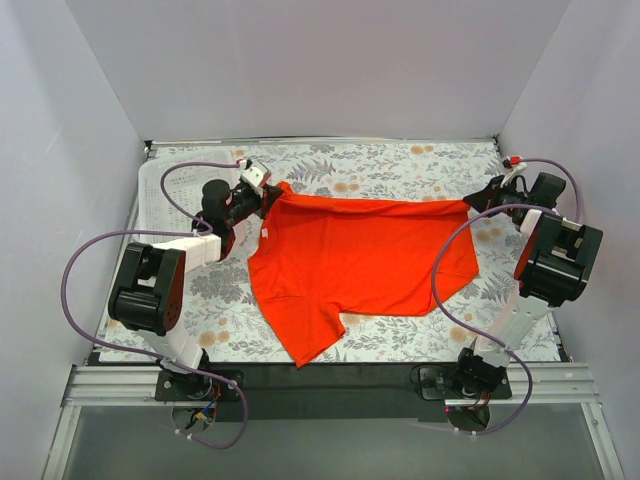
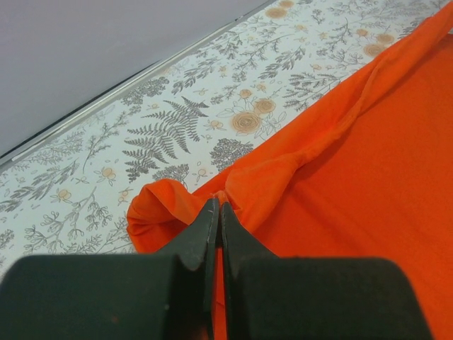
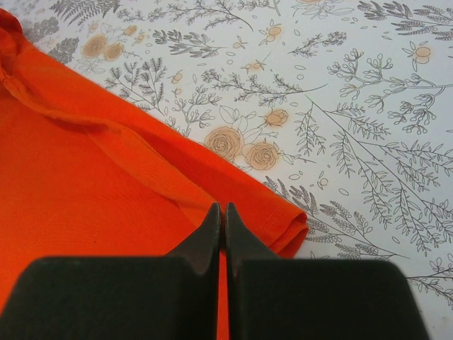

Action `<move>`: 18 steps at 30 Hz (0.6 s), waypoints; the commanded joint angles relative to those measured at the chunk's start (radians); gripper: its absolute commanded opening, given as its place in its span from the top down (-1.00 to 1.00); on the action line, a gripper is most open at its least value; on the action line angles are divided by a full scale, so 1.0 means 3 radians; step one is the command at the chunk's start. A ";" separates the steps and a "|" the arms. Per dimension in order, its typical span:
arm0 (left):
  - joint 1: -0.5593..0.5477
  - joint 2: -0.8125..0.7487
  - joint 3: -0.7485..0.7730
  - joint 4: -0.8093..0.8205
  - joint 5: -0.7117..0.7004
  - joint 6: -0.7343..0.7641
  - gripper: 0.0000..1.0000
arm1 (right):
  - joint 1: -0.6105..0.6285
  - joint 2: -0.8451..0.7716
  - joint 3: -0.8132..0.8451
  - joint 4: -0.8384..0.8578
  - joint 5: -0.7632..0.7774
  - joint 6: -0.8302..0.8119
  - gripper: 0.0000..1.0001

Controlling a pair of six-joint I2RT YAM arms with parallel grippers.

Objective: Fold and stack the t-shirts
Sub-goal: Fold the tshirt

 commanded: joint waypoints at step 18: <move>0.0014 -0.0170 -0.0104 -0.0098 0.0123 -0.0023 1.00 | 0.0038 -0.0010 0.0309 -0.0704 0.0071 -0.0647 0.97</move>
